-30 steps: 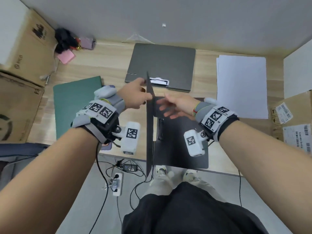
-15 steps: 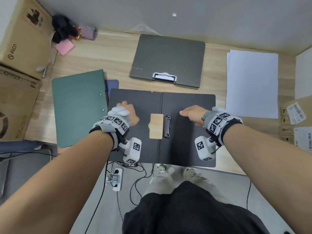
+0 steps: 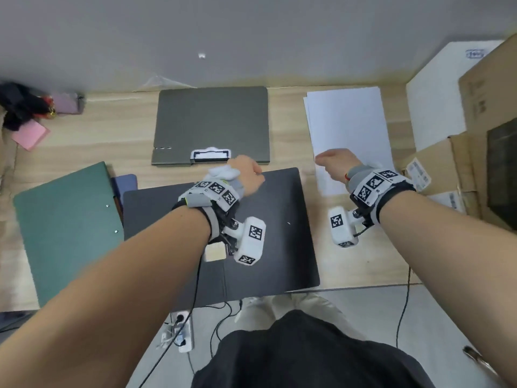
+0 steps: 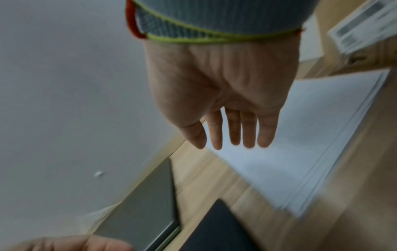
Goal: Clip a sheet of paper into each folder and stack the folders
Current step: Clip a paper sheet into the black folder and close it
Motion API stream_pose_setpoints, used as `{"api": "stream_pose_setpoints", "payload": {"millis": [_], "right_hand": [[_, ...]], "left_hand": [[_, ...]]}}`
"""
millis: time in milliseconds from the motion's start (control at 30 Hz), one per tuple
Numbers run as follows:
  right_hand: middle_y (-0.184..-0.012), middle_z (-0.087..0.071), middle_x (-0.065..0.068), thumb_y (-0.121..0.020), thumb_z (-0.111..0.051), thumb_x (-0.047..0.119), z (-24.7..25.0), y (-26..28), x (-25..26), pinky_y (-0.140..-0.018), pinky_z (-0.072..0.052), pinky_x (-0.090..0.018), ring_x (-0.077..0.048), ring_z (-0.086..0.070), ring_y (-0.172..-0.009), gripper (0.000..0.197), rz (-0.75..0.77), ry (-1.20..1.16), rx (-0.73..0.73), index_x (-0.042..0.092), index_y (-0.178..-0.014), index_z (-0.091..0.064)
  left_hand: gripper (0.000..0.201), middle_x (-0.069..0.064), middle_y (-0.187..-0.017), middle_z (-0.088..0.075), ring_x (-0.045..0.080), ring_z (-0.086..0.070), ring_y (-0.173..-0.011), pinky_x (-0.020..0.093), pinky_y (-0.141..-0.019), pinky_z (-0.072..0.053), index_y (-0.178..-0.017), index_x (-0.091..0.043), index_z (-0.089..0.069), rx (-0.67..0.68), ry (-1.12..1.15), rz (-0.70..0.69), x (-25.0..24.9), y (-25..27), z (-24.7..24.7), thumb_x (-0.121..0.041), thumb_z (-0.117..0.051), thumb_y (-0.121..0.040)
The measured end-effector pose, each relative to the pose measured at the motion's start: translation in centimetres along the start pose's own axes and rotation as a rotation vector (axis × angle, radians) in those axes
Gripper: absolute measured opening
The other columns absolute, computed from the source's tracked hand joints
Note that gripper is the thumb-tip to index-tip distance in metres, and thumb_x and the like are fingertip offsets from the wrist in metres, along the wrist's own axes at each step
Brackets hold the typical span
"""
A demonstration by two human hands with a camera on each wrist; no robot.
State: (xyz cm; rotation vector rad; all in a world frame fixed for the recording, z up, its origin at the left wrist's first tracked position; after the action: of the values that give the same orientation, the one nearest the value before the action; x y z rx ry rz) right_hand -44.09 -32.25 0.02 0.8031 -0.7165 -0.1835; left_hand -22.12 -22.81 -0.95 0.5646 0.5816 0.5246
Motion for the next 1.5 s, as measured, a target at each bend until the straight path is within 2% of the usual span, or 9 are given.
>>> {"api": "stream_pose_setpoints", "payload": {"millis": [100, 267, 467, 600, 700, 833, 933, 1067, 1500], "right_hand": [[-0.143, -0.050, -0.004, -0.095, -0.052, 0.024, 3.8, -1.6, -2.9, -0.103, -0.038, -0.033, -0.027, -0.048, -0.129, 0.044, -0.045, 0.097, -0.047, 0.017, -0.139, -0.051], [-0.151, -0.039, -0.004, -0.096, -0.049, 0.022, 4.8, -3.9, -6.5, -0.091, -0.037, -0.027, -0.027, -0.047, -0.130, 0.054, -0.080, 0.156, 0.009, 0.020, -0.148, -0.037], [-0.151, -0.040, -0.004, -0.093, -0.050, 0.024, 5.0, -5.6, -8.1, -0.095, -0.040, -0.030, -0.028, -0.051, -0.126, 0.056, -0.069, 0.197, 0.017, 0.023, -0.148, -0.036], [-0.149, -0.042, -0.005, -0.092, -0.052, 0.024, 5.5, -6.4, -8.4, -0.096, -0.040, -0.029, -0.027, -0.051, -0.126, 0.057, -0.047, 0.219, 0.005, 0.023, -0.147, -0.038], [-0.151, -0.039, -0.004, -0.091, -0.053, 0.024, 5.5, -6.7, -8.6, -0.100, -0.040, -0.031, -0.026, -0.048, -0.130, 0.057, -0.038, 0.230, -0.001, 0.023, -0.146, -0.039], [-0.151, -0.037, -0.004, -0.090, -0.053, 0.026, 5.6, -7.1, -8.8, -0.097, -0.040, -0.030, -0.027, -0.050, -0.127, 0.057, -0.032, 0.242, -0.002, 0.023, -0.146, -0.040], [-0.150, -0.037, -0.004, -0.090, -0.054, 0.026, 5.8, -7.4, -8.9, -0.097, -0.039, -0.030, -0.026, -0.048, -0.129, 0.055, -0.029, 0.249, -0.006, 0.024, -0.144, -0.042], [-0.148, -0.037, -0.004, -0.090, -0.056, 0.026, 5.7, -7.8, -9.1, -0.095, -0.040, -0.029, -0.025, -0.049, -0.127, 0.051, -0.034, 0.209, -0.003, 0.023, -0.140, -0.046], [-0.145, -0.036, -0.005, -0.088, -0.061, 0.029, 5.7, -8.0, -9.4, -0.100, -0.043, -0.034, -0.025, -0.053, -0.120, 0.046, -0.049, 0.162, 0.022, 0.020, -0.132, -0.054]], "left_hand": [[0.015, -0.010, -0.091, -0.073, 0.016, -0.070, -0.084, 0.033, -0.087, -0.058, -0.090, -0.040, -0.069, 0.118, 0.065, -0.027, -4.9, -1.7, -3.6, -0.041, -0.067, -0.076], [0.040, -0.005, -0.112, -0.071, 0.019, -0.067, -0.099, 0.032, -0.095, -0.053, -0.120, -0.027, -0.064, 0.212, 0.137, -0.009, -9.0, -4.1, -8.6, -0.030, -0.071, -0.080], [0.073, 0.006, -0.121, -0.069, 0.026, -0.067, -0.107, 0.043, -0.098, -0.053, -0.142, -0.012, -0.049, 0.297, 0.379, 0.150, -11.0, -6.3, -12.5, -0.027, -0.078, -0.076], [0.053, 0.007, -0.110, -0.071, 0.022, -0.069, -0.092, 0.039, -0.093, -0.056, -0.126, -0.016, -0.062, 0.280, 0.481, 0.170, -11.5, -7.5, -13.3, -0.032, -0.079, -0.079], [0.047, 0.005, -0.090, -0.073, 0.023, -0.062, -0.071, 0.036, -0.077, -0.055, -0.107, -0.009, -0.071, 0.238, 0.454, 0.137, -12.1, -7.8, -13.2, -0.043, -0.079, -0.076], [0.043, 0.002, -0.091, -0.072, 0.023, -0.066, -0.081, 0.043, -0.089, -0.056, -0.094, -0.017, -0.070, 0.158, 0.362, 0.083, -12.9, -8.2, -13.0, -0.056, -0.073, -0.075], [0.033, -0.008, -0.085, -0.070, 0.019, -0.068, -0.081, 0.037, -0.085, -0.056, -0.083, -0.033, -0.062, 0.091, 0.249, 0.048, -13.3, -8.3, -12.2, -0.065, -0.065, -0.073], [0.038, -0.007, -0.060, -0.062, 0.022, -0.063, -0.063, 0.037, -0.076, -0.059, -0.061, -0.025, -0.058, 0.102, 0.214, 0.015, -14.0, -8.0, -11.6, -0.062, -0.061, -0.069], [0.038, -0.013, -0.071, -0.073, 0.016, -0.073, -0.070, 0.040, -0.078, -0.061, -0.078, -0.032, -0.061, 0.130, 0.276, 0.046, -14.3, -8.0, -11.7, -0.057, -0.066, -0.051]]}}
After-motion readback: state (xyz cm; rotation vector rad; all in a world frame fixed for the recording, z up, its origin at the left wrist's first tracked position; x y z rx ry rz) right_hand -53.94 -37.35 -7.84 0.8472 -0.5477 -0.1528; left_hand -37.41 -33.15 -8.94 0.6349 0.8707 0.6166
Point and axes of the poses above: each hand's wrist, its own y-axis away from the middle knuckle, its own z-axis out of the back of the hand, x = y × z, the point moved 3 cm from there along -y, towards the middle knuckle
